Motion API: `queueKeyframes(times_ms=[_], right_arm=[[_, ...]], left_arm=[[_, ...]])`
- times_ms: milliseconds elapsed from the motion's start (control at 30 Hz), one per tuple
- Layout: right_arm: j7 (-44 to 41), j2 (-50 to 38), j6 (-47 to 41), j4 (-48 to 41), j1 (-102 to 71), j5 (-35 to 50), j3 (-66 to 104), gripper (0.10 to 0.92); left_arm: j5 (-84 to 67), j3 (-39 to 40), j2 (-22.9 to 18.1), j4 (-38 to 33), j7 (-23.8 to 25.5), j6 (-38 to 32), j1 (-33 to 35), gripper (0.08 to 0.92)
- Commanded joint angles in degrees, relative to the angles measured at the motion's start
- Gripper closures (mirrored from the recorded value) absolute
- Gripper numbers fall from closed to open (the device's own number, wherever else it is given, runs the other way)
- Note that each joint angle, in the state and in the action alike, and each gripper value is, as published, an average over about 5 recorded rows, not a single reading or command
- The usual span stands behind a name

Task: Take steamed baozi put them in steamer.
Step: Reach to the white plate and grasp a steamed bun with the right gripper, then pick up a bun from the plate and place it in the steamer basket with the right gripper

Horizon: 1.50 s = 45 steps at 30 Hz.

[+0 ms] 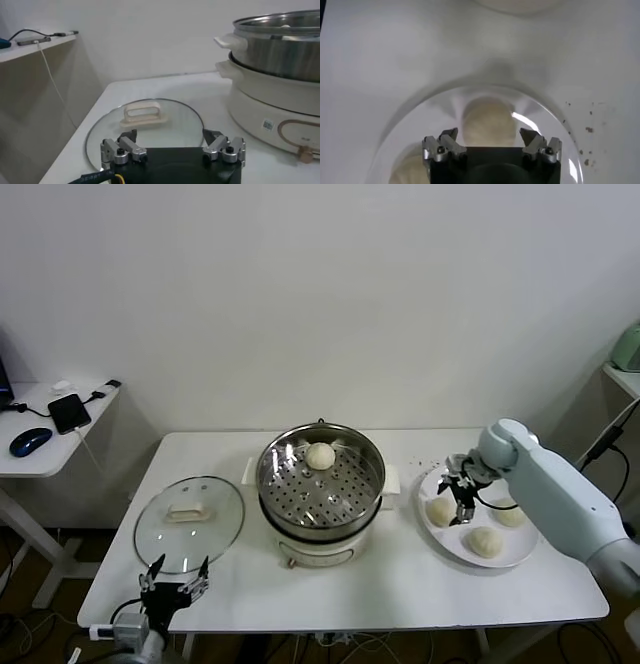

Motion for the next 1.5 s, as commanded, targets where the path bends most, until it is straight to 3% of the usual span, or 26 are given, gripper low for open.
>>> queueKeyframes(times_ms=[33,300,567,733,1133,1500], right_arm=[[0.32,1.53,0.60,-2.90,-0.07,-1.70,0.42,0.203],[0.32,1.80,-0.08,-3.49,0.17,-1.33,0.36,0.210],[0.22,1.38,-0.77,-3.01,0.39,0.52,0.30,0.397],[-0.14,-0.54,-2.07,-1.20,3.23,3.75,-1.86,0.438],[-6.55,-9.33,-14.65,11.84,34.11,30.81,-33.34,0.440],[-5.65,3.47,-26.30,12.16,58.59,52.05,-55.08,0.440]], left_arm=[[0.08,-0.04,0.11,0.27,0.04,0.02,-0.13,0.177],[0.15,0.03,0.02,0.50,0.02,0.00,-0.15,0.177],[0.34,0.25,-0.27,0.72,-0.08,-0.02,-0.42,0.177],[0.39,0.38,-0.26,0.69,-0.05,-0.02,-0.61,0.177],[1.39,0.92,0.27,1.09,0.08,0.07,-3.04,0.177],[1.60,1.05,1.09,1.02,0.29,0.20,-4.71,0.177]])
